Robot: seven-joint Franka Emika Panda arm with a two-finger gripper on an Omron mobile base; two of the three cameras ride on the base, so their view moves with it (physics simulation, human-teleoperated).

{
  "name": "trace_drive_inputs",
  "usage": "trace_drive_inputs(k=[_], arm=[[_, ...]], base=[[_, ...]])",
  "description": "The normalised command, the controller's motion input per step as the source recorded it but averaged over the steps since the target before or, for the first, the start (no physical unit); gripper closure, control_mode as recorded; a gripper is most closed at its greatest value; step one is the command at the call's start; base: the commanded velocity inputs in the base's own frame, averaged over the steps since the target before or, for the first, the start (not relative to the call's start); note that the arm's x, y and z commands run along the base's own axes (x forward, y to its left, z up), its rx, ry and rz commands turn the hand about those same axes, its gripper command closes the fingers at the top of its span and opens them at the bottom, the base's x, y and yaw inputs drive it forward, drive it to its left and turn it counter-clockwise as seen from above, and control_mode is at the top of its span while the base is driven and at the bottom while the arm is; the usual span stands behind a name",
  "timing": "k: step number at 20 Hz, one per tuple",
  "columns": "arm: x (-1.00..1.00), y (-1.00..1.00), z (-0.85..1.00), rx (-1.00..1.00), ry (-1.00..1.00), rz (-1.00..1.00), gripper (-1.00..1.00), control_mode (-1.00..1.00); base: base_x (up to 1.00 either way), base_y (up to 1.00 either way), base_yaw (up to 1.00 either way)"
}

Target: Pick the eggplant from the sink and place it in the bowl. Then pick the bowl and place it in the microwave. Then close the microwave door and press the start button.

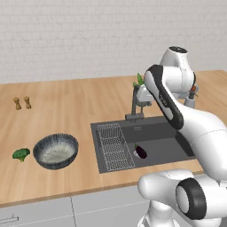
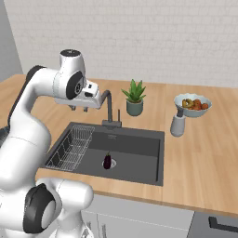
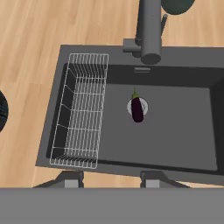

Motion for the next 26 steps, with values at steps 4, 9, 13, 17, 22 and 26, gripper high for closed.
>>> trace_drive_inputs(k=[4, 9, 13, 17, 22, 26], arm=[[-0.02, 0.03, -0.02, 0.0, 0.0, 0.0, -1.0, -1.0], [-0.02, 0.0, -0.17, 0.0, 0.03, 0.0, -1.0, -1.0], [-0.21, -0.27, -0.82, 0.0, -0.01, 0.0, -1.0, -1.0], [-0.16, -0.62, -0.85, 0.0, 0.0, 0.0, -1.0, -1.0], [-0.06, -0.53, -0.61, 0.07, 0.0, 0.0, -1.0, -1.0], [0.08, -0.28, -0.51, 0.02, 0.0, 0.01, -1.0, -1.0]], base=[[0.0, 0.0, 0.0], [0.0, 0.0, 0.0], [0.0, 0.0, 0.0], [0.0, 0.0, 0.0], [0.0, 0.0, 0.0], [0.0, 0.0, 0.0]])
